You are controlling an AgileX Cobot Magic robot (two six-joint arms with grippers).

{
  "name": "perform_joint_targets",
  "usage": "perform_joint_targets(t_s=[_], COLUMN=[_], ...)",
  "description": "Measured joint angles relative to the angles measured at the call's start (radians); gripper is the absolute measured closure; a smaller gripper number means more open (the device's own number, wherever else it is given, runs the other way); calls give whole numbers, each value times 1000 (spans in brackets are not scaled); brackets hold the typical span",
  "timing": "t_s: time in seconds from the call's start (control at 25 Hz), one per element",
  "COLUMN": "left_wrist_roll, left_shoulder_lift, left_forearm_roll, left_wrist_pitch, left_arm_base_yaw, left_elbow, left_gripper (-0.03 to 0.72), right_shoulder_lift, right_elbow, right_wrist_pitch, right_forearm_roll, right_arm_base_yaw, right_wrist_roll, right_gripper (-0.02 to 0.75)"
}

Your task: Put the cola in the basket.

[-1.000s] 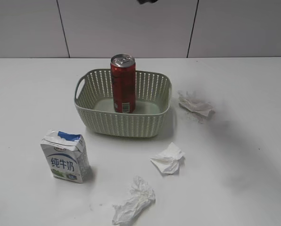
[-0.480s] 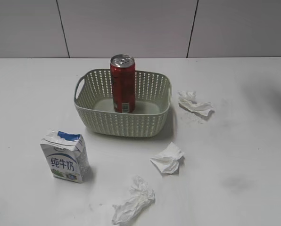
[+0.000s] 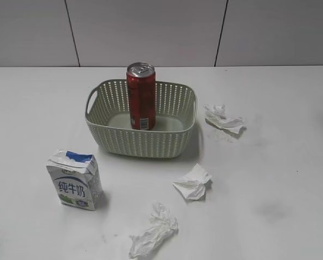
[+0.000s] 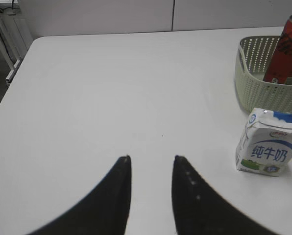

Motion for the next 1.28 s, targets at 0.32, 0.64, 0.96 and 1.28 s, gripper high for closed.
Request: perform_joint_targets(t_s=[0.32,0.64,0.96,1.28], left_wrist_roll=[0,0,0,0], left_shoulder_lift=[0,0,0,0], left_forearm_roll=[0,0,0,0], left_wrist_pitch=[0,0,0,0], left_arm_base_yaw=[0,0,0,0], left_elbow=[0,0,0,0], left_gripper=[457,457,457,457], right_shoulder_lift=[-223,-546,-897,-1195], right_elbow=[328,784,1182,1432], right_wrist_pitch=[40,-53,-166,-174], right_forearm_roll=[63,84,122,135], right_arm_base_yaw=[-1,-1,-1,-1], right_wrist_roll=[-41,-44,-44,-45], right_gripper=[146,146,146,146])
